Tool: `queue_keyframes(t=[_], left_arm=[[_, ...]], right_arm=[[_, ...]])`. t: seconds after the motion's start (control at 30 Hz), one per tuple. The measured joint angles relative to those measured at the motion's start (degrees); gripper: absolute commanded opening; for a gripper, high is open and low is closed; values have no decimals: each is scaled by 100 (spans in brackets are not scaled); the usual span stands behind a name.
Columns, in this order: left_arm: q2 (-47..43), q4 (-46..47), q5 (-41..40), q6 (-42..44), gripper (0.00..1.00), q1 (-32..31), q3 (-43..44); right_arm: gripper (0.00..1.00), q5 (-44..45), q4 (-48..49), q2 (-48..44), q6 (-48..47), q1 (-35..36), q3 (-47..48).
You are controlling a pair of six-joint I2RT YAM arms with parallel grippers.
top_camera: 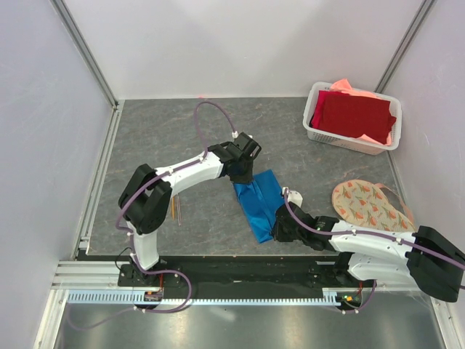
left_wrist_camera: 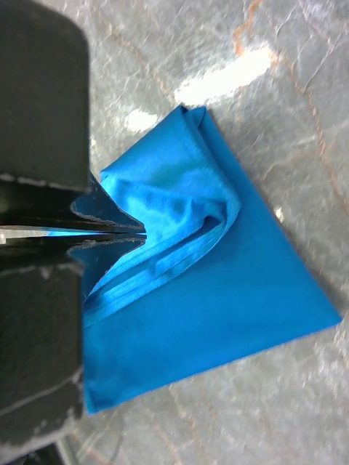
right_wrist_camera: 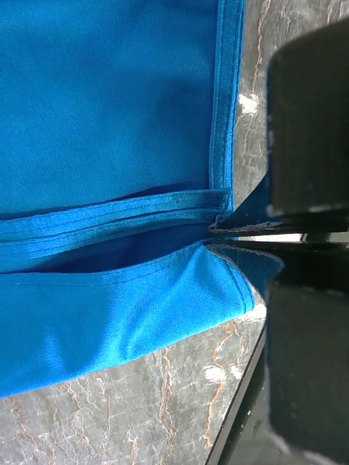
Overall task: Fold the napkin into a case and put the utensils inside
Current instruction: Fold the lower triangle-folded napkin at the center of the board.
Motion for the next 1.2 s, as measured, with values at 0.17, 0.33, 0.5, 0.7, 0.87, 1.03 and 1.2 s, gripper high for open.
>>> queue_keyframes(t=[0.17, 0.33, 0.5, 0.7, 0.87, 1.03, 1.2], left_arm=[[627, -55, -105, 105, 2, 70, 424], [1154, -155, -184, 162, 2, 140, 807], [1408, -179, -166, 173, 2, 267, 1099], [1639, -208, -2, 179, 2, 350, 1429], [1663, -210, 105, 216, 2, 391, 1460], [1661, -166, 236, 271, 2, 455, 1460], [1613, -164, 466, 328, 12, 501, 1451]], right_arm=[[5, -4, 2, 0, -35, -11, 0], [5, -11, -15, -33, -37, -20, 0], [5, -15, 2, -44, -33, -33, -26], [8, 81, 90, -173, -17, -61, -131], [16, 105, 52, -234, -35, -72, -129], [16, 24, -273, -13, -227, -299, 105], [0, -92, -444, 170, -549, -737, 402]])
